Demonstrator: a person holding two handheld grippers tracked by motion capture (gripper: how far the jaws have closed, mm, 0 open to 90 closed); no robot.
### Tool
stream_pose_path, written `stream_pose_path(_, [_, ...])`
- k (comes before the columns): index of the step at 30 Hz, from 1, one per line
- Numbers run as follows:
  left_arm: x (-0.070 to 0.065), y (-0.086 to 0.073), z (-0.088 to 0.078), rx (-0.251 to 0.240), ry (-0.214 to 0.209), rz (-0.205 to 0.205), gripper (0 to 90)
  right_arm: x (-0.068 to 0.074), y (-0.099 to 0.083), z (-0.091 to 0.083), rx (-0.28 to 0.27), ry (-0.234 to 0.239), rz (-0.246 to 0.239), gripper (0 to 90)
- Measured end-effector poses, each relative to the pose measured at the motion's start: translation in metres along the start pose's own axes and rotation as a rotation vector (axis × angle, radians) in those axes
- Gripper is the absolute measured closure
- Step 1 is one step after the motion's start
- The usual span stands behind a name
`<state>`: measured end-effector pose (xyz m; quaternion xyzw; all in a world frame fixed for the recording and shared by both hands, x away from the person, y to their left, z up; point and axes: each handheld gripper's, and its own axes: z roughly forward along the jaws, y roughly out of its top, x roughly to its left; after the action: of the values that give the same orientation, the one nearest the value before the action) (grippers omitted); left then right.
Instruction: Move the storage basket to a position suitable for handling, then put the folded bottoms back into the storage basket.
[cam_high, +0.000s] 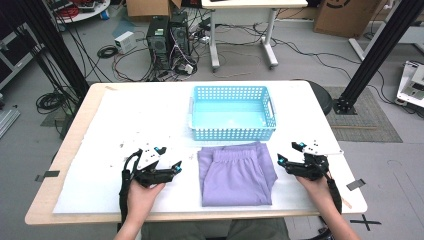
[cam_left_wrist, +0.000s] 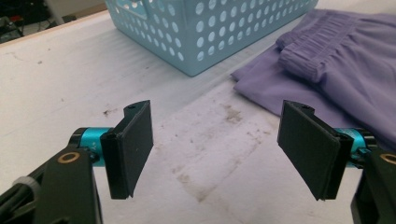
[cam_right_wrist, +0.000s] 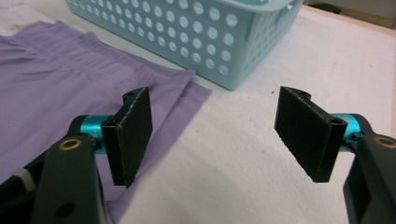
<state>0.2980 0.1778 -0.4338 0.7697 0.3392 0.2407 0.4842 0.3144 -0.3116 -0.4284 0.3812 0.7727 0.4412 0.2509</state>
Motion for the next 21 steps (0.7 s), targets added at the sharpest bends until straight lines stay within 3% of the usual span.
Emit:
stream_pose_path(5, [-0.003, 0.001, -0.002, -0.016, -0.007, -0.014, 26.8, 0.005, 0.000, -0.007, -0.040, -0.011, 0.001, 28.6])
stream_pose_path(8, [-0.004, -0.002, -0.003, -0.030, 0.005, 0.012, 27.0, 0.008, -0.003, -0.010, -0.056, -0.018, 0.013, 28.5])
stream_pose_path(13, [-0.007, -0.002, -0.006, -0.042, -0.051, -0.028, 28.4, 0.009, -0.008, -0.018, -0.115, -0.004, 0.035, 25.5])
stream_pose_path(19, [-0.023, 0.004, 0.000, -0.004, -0.129, -0.100, 28.4, 0.021, -0.010, -0.021, -0.066, 0.041, 0.074, 25.3])
stream_pose_path(21, [-0.031, 0.005, 0.005, 0.013, -0.147, -0.097, 28.4, 0.028, -0.008, -0.021, -0.062, 0.047, 0.066, 24.5])
